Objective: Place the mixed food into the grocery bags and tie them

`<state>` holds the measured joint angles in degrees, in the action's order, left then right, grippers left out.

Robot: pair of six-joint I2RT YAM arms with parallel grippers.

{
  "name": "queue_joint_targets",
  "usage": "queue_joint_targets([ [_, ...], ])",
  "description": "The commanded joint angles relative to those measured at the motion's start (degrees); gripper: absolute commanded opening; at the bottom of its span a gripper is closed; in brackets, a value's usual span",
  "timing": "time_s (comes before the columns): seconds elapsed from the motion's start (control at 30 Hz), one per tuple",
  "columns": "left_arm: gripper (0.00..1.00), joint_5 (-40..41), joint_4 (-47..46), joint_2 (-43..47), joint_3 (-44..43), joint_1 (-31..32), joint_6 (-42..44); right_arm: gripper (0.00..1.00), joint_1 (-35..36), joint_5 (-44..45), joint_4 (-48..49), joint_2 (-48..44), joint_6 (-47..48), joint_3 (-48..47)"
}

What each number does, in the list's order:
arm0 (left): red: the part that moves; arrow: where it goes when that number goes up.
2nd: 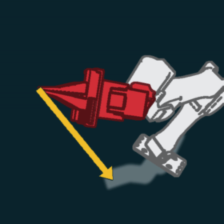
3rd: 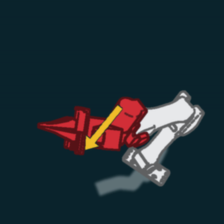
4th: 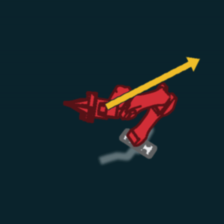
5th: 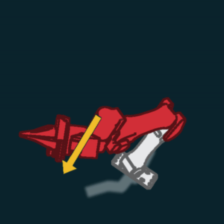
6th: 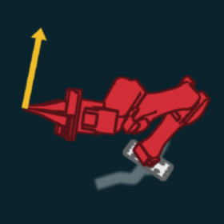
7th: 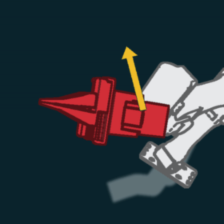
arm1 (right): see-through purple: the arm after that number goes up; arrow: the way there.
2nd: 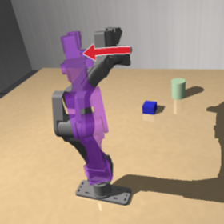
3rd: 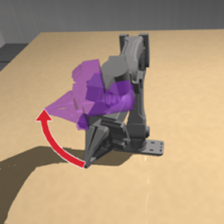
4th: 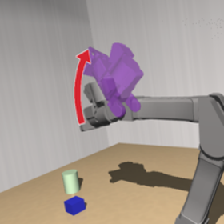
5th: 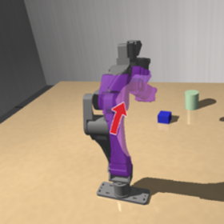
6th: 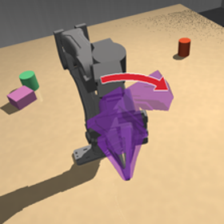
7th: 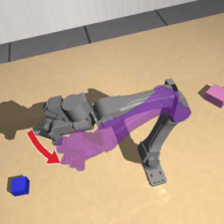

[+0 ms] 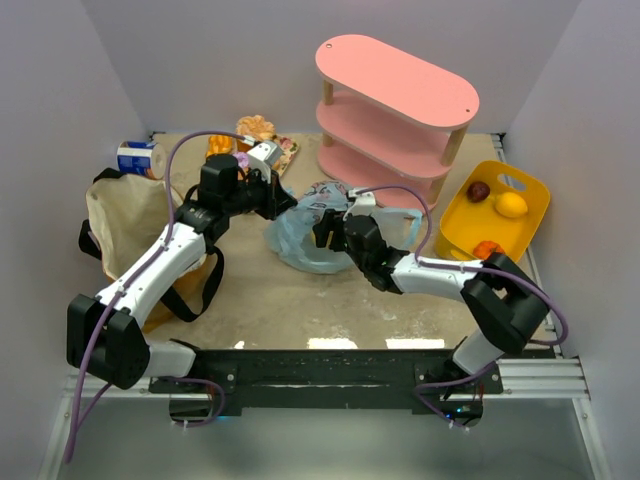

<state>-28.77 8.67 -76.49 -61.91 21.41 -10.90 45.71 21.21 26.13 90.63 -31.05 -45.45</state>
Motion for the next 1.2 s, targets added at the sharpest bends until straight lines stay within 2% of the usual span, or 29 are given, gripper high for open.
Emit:
queue_joint_targets([
  [0.0,0.0,-0.32,-1.11,0.9,-1.81,0.12,0.61,0.35,0.17,5.86,5.95,1.48,-2.35,-1.49],
  [0.03,0.0,-0.23,-0.85,0.82,-1.9,0.12,0.87,0.51,0.17,5.77,5.95,1.48,-2.26,-1.31],
  [0.13,0.0,-0.32,-0.93,1.08,-1.9,0.12,0.88,0.72,0.25,5.33,4.81,1.04,-1.21,-1.13],
  [0.33,0.0,-0.32,-0.84,1.16,-1.9,0.12,0.96,0.87,0.17,4.19,2.97,0.69,1.43,-2.09],
  [0.47,0.0,0.03,-0.84,1.08,-1.9,0.12,1.05,0.89,0.17,2.7,3.05,1.04,1.78,-2.45],
  [0.6,0.0,1.26,-0.67,1.25,-1.9,0.12,1.49,0.82,0.95,-0.02,3.4,-1.24,3.44,-0.79],
  [0.77,0.0,1.88,-0.41,1.6,-1.81,0.12,1.76,0.78,8.84,1.37,-0.89,-9.56,15.2,0.8],
  [0.9,0.0,1.62,-0.58,1.61,-1.81,0.12,1.58,0.79,10.8,4.0,-11.85,-20.64,15.5,2.56],
  [1.03,0.0,1.35,-0.84,1.87,-1.72,0.12,1.23,0.81,10.71,12.95,-25.05,-33.04,13.48,0.2],
  [1.07,0.0,1.09,-0.93,1.96,-1.64,0.12,1.14,0.82,10.02,20.46,-29.77,-34.45,12.08,-3.64],
  [1.1,0.0,0.92,-1.11,1.96,-1.64,0.12,0.97,0.82,8.88,22.62,-39.31,-35.77,10.85,-6.2],
  [1.13,0.0,0.74,-1.19,1.96,-1.55,0.12,0.79,0.81,7.21,23.86,-43.75,-36.05,9.96,-8.58],
  [1.17,0.0,0.39,-1.28,1.87,-1.46,0.12,0.7,0.81,1.98,23.96,-47.62,-36.14,8.56,-12.69],
])
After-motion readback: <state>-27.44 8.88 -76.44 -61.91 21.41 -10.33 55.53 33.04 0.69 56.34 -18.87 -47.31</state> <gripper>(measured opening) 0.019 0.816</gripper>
